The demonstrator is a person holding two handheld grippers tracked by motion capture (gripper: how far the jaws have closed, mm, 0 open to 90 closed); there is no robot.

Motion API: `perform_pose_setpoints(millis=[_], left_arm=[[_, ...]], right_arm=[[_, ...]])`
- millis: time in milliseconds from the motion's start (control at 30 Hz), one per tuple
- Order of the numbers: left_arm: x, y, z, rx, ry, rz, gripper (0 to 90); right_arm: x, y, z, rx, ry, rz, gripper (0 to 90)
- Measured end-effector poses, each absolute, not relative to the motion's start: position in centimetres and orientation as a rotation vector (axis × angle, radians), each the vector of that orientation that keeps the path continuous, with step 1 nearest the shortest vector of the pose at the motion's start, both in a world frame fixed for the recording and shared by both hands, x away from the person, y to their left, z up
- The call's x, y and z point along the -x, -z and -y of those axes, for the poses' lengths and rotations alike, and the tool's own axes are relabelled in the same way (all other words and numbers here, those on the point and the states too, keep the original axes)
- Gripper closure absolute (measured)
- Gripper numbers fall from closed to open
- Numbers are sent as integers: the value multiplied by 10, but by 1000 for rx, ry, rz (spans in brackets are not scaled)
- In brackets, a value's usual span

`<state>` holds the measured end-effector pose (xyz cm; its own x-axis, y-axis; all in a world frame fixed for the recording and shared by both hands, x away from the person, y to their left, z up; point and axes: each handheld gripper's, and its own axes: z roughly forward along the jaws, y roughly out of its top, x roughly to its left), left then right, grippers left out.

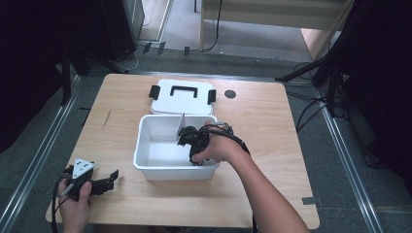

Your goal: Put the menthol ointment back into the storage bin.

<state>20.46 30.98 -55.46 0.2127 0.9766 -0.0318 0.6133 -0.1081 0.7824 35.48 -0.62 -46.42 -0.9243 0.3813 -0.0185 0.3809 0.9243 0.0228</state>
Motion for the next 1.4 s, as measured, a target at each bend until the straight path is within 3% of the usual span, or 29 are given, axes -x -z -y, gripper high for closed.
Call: perform_pose_setpoints(millis=[267, 833, 1400], left_arm=[[-204, 555, -310, -1805, -676, -1480, 77], [-204, 554, -311, -1803, -679, -1482, 77], [-204, 554, -313, -1788, -669, -1485, 77]], right_arm=[[-353, 454, 10, -601, -108, -3056, 454], [-351, 387, 48, -719, -360, -2970, 312], [-345, 362, 96, -823, -392, -2892, 277]])
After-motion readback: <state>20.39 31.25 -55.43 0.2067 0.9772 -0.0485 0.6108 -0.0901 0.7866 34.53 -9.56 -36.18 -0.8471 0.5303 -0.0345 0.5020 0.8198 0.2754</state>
